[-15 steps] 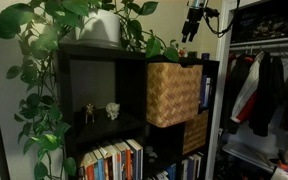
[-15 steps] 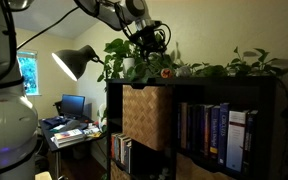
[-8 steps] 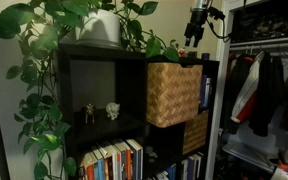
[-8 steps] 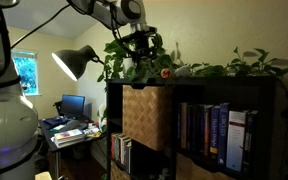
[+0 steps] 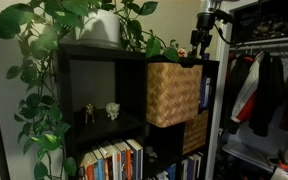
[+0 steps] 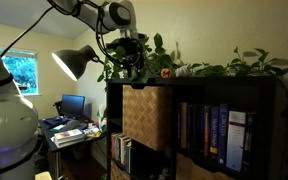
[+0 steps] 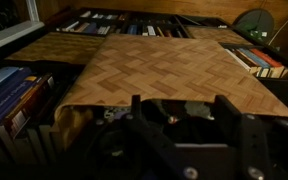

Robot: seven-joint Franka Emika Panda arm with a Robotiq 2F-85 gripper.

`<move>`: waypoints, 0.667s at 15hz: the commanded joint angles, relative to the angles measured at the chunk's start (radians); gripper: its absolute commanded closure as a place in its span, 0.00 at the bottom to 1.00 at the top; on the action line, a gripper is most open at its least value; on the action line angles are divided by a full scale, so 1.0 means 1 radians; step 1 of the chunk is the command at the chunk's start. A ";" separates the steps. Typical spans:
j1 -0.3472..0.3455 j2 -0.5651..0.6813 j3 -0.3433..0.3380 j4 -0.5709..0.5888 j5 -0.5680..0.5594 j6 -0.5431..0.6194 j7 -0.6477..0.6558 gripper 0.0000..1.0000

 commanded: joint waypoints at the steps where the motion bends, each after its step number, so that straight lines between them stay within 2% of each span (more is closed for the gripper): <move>1: 0.008 -0.102 0.020 -0.147 0.042 0.081 0.080 0.57; 7: 0.021 -0.111 0.024 -0.291 0.105 0.280 0.070 0.94; 10: 0.021 -0.089 0.020 -0.329 0.123 0.342 0.066 0.99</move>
